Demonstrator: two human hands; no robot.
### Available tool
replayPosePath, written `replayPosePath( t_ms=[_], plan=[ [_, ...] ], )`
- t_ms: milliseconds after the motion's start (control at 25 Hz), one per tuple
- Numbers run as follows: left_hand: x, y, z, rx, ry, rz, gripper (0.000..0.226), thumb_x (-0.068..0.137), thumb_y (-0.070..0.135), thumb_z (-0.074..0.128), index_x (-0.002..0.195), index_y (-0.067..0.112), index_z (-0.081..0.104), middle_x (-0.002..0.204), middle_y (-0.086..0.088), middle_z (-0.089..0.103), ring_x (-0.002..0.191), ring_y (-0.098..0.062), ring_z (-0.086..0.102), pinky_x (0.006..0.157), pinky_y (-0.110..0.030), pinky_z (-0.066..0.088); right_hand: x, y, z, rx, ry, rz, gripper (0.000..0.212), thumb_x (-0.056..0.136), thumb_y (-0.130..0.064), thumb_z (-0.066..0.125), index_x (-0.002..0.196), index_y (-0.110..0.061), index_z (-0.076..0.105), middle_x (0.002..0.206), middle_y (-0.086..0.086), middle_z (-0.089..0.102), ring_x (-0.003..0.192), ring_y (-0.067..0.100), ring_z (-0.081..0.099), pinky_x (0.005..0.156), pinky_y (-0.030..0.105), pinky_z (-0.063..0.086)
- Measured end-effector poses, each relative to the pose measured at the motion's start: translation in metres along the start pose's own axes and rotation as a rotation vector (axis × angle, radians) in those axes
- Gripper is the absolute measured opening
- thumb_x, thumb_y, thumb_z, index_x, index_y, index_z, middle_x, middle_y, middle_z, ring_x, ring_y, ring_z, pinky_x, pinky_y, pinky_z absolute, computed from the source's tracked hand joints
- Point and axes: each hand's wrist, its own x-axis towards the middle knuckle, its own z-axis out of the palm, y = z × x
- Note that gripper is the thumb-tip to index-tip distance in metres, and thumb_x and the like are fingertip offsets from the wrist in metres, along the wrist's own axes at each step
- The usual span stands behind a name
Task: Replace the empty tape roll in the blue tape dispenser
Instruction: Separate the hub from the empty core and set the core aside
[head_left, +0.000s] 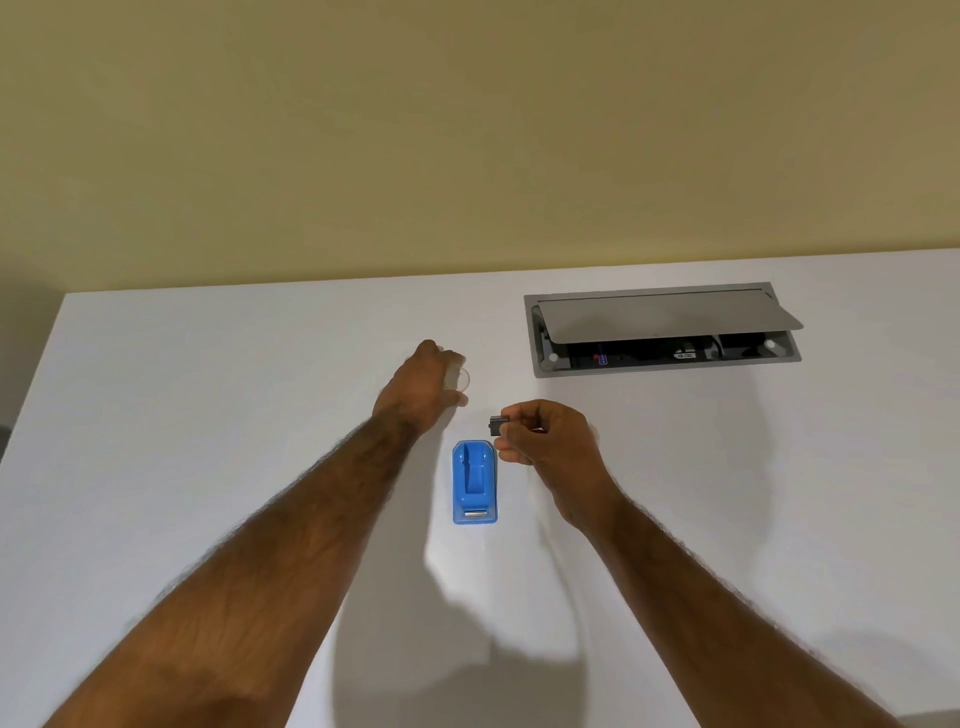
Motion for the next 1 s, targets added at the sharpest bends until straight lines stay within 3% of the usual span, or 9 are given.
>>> replayPosePath(
  t_ms=[80, 240, 440, 600, 720, 880, 1000],
  plan=[
    [-0.005, -0.003, -0.003, -0.048, 0.003, -0.037, 0.059, 0.081, 0.03, 0.081, 0.136, 0.023, 0.058, 0.133, -0.005, 0.053, 0.12, -0.025, 0.055, 0.1, -0.034, 0.047, -0.002, 0.0, 0.0, 0.011, 0.008, -0.001, 0.009, 0.086, -0.009, 0.063, 0.088, -0.017, 0.066, 0.09, 0.008, 0.074, 0.082, 0.024, 0.073, 0.076, 0.031, 0.062],
    [-0.042, -0.007, -0.015, -0.235, 0.177, -0.065, 0.034, 0.091, 0.021, 0.072, 0.124, 0.017, 0.067, 0.119, -0.004, 0.062, 0.102, -0.02, 0.062, 0.089, -0.025, 0.044, -0.007, -0.005, 0.002, 0.022, -0.002, -0.004, 0.008, 0.087, -0.008, 0.062, 0.09, -0.014, 0.067, 0.09, 0.009, 0.074, 0.081, 0.024, 0.074, 0.076, 0.033, 0.062],
    [-0.109, -0.001, -0.016, -0.6, 0.176, -0.032, 0.023, 0.097, 0.01, 0.059, 0.107, 0.026, 0.073, 0.096, 0.006, 0.074, 0.078, -0.009, 0.069, 0.076, -0.031, 0.058, -0.018, -0.016, 0.01, -0.006, -0.034, -0.018, 0.01, 0.088, -0.01, 0.062, 0.088, -0.018, 0.068, 0.09, 0.007, 0.074, 0.078, 0.019, 0.074, 0.072, 0.028, 0.062],
    [-0.146, 0.01, -0.015, -0.818, 0.124, -0.057, 0.027, 0.097, 0.006, 0.061, 0.115, 0.022, 0.073, 0.11, 0.002, 0.076, 0.094, -0.017, 0.074, 0.087, -0.04, 0.061, -0.037, -0.021, 0.018, 0.016, -0.056, -0.05, 0.012, 0.087, -0.01, 0.064, 0.097, -0.009, 0.069, 0.086, 0.007, 0.074, 0.073, 0.016, 0.073, 0.067, 0.025, 0.061],
    [-0.163, 0.016, -0.015, -0.826, 0.089, 0.014, 0.037, 0.092, 0.007, 0.066, 0.123, 0.026, 0.069, 0.118, 0.008, 0.074, 0.103, -0.018, 0.073, 0.093, -0.04, 0.058, -0.051, -0.026, 0.022, 0.057, -0.124, -0.092, 0.01, 0.088, -0.011, 0.066, 0.098, -0.009, 0.068, 0.086, 0.008, 0.074, 0.072, 0.017, 0.074, 0.064, 0.022, 0.059],
    [-0.176, 0.022, -0.02, -0.812, 0.171, 0.016, 0.04, 0.09, 0.009, 0.071, 0.125, 0.028, 0.068, 0.115, 0.01, 0.075, 0.098, -0.02, 0.074, 0.093, -0.041, 0.059, -0.064, -0.033, 0.026, 0.111, -0.183, -0.117, 0.005, 0.089, -0.013, 0.067, 0.089, -0.017, 0.069, 0.08, 0.0, 0.075, 0.071, 0.016, 0.074, 0.063, 0.022, 0.059],
    [-0.179, 0.025, -0.024, -0.77, 0.217, 0.046, 0.037, 0.091, 0.004, 0.066, 0.118, 0.029, 0.073, 0.109, 0.012, 0.076, 0.094, -0.017, 0.074, 0.09, -0.038, 0.06, -0.068, -0.03, 0.028, 0.105, -0.196, -0.113, 0.005, 0.089, -0.013, 0.067, 0.092, -0.013, 0.07, 0.08, 0.009, 0.075, 0.071, 0.018, 0.072, 0.068, 0.027, 0.06]
  ],
)
